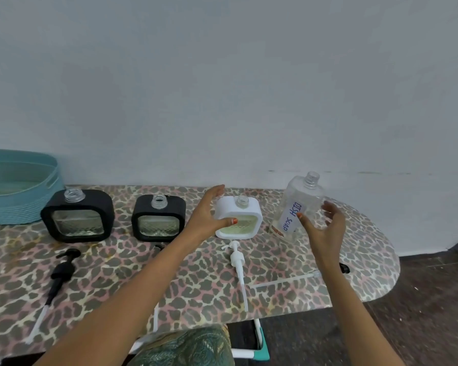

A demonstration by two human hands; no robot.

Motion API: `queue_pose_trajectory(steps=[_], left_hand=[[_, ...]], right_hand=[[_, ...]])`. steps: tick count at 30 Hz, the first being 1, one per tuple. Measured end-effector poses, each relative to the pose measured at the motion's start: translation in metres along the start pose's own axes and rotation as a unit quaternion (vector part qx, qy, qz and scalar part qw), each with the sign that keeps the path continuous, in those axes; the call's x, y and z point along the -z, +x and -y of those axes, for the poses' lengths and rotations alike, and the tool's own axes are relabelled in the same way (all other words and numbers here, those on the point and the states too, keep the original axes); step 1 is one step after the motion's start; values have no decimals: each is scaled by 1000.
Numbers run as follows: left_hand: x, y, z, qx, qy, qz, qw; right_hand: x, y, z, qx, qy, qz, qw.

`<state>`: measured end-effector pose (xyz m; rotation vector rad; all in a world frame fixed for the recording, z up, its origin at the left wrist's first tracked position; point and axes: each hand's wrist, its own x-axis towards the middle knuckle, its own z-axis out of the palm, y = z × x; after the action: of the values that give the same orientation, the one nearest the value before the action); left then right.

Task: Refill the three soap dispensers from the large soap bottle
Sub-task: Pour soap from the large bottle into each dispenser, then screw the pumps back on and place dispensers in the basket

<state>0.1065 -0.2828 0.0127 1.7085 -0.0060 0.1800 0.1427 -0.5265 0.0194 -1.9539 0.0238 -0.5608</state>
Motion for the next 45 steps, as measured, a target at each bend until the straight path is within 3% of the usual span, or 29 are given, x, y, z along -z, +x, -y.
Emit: queue_pose_trajectory(steps=[10, 28, 38, 45], left_hand=[[67, -60, -8, -26, 51, -14, 998], [253, -108, 7, -17, 158, -194, 968], [283, -76, 32, 55, 177, -130, 974], [285, -66, 42, 56, 163, -138, 975]], right_hand=[[-49, -87, 57, 23, 41, 123, 991], [-223, -212, 149, 48, 41, 342, 938], [-272, -254, 147, -1, -14, 381, 924], [-280, -255, 145, -51, -79, 421, 902]])
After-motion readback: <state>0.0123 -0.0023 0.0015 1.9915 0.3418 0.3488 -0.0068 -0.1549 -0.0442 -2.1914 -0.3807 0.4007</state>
